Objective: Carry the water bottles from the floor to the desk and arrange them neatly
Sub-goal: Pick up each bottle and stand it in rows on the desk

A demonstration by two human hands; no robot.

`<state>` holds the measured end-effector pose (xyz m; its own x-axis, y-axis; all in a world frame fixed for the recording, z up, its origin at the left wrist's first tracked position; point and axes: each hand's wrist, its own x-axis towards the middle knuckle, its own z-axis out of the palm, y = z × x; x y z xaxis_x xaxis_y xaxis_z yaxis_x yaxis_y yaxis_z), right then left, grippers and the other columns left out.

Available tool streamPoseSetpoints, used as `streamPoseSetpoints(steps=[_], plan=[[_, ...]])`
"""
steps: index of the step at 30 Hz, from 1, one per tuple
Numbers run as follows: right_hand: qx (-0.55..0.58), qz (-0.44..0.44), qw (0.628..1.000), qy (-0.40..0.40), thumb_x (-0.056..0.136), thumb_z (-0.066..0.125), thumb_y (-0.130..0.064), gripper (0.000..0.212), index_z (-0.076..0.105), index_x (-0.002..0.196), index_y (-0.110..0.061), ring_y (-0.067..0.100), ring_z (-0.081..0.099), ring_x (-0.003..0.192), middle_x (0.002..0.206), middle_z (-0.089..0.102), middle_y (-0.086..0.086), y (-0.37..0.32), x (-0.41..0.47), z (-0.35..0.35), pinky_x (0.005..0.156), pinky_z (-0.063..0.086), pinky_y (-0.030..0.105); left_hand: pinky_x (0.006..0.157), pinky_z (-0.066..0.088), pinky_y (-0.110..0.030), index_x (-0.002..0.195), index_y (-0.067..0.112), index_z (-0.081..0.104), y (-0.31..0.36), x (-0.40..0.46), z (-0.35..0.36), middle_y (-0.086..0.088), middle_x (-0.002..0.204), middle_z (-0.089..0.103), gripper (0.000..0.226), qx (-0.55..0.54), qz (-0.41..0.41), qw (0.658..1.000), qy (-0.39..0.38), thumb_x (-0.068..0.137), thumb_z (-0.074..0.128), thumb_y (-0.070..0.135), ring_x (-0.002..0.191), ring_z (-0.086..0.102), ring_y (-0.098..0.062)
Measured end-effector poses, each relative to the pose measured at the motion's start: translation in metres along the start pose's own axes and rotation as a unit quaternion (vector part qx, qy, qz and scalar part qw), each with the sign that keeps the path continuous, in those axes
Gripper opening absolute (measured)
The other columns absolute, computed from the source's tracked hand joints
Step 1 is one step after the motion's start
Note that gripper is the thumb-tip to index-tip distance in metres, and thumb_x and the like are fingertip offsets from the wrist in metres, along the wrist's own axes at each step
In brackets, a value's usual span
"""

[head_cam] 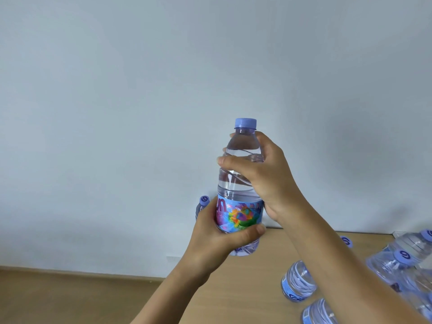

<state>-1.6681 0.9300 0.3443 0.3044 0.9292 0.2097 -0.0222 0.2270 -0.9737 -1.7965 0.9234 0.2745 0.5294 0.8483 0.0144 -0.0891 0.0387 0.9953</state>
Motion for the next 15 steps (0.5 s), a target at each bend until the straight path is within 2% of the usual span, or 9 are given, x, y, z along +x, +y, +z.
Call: streamPoseSetpoints(steps=[3,7,9,11,15], plan=[[0.048,0.003,0.998,-0.034,0.063,0.077,-0.011,0.032,0.070,0.092,-0.022,0.018,0.070,0.076,0.091,0.072,0.001,-0.002,0.002,-0.007,0.067,0.057,0.028,0.083,0.059,-0.036,0.111,0.013,0.064,0.005,-0.001,-0.002,-0.012,0.104,0.073,0.058,-0.017,-0.017,0.999,-0.046,0.060,0.087,0.026,0.098,0.070,-0.032],[0.114,0.012,0.989,-0.097,0.060,0.074,-0.018,0.041,0.071,0.101,-0.021,0.028,0.073,0.087,0.097,0.073,0.005,-0.004,0.005,-0.019,0.073,0.058,0.034,0.091,0.055,-0.046,0.119,0.006,0.062,0.010,-0.001,-0.006,-0.023,0.114,0.068,0.062,-0.067,-0.037,0.990,-0.116,0.063,0.083,0.021,0.108,0.064,-0.043],[0.128,0.004,0.984,-0.126,0.062,0.072,-0.018,0.043,0.069,0.106,-0.018,0.030,0.073,0.088,0.100,0.073,0.007,-0.006,0.004,-0.021,0.076,0.059,0.037,0.091,0.055,-0.048,0.118,0.005,0.062,0.010,-0.001,-0.004,-0.023,0.112,0.068,0.062,-0.061,-0.031,0.992,-0.109,0.061,0.084,0.021,0.106,0.065,-0.043],[0.116,-0.001,0.984,-0.137,0.065,0.073,-0.020,0.045,0.066,0.109,-0.017,0.032,0.073,0.092,0.105,0.073,0.009,-0.008,0.004,-0.022,0.080,0.059,0.039,0.084,0.057,-0.041,0.114,0.007,0.063,0.009,-0.001,-0.001,-0.018,0.107,0.072,0.062,-0.053,-0.026,0.995,-0.080,0.057,0.085,0.021,0.100,0.069,-0.037],[0.028,-0.008,0.995,-0.101,0.070,0.078,-0.021,0.044,0.064,0.112,-0.018,0.024,0.072,0.094,0.112,0.071,0.011,-0.013,0.003,-0.024,0.079,0.057,0.034,0.073,0.059,-0.031,0.108,0.012,0.066,0.009,-0.004,0.006,-0.009,0.098,0.075,0.058,-0.021,-0.003,1.000,-0.008,0.055,0.087,0.024,0.089,0.073,-0.027]])
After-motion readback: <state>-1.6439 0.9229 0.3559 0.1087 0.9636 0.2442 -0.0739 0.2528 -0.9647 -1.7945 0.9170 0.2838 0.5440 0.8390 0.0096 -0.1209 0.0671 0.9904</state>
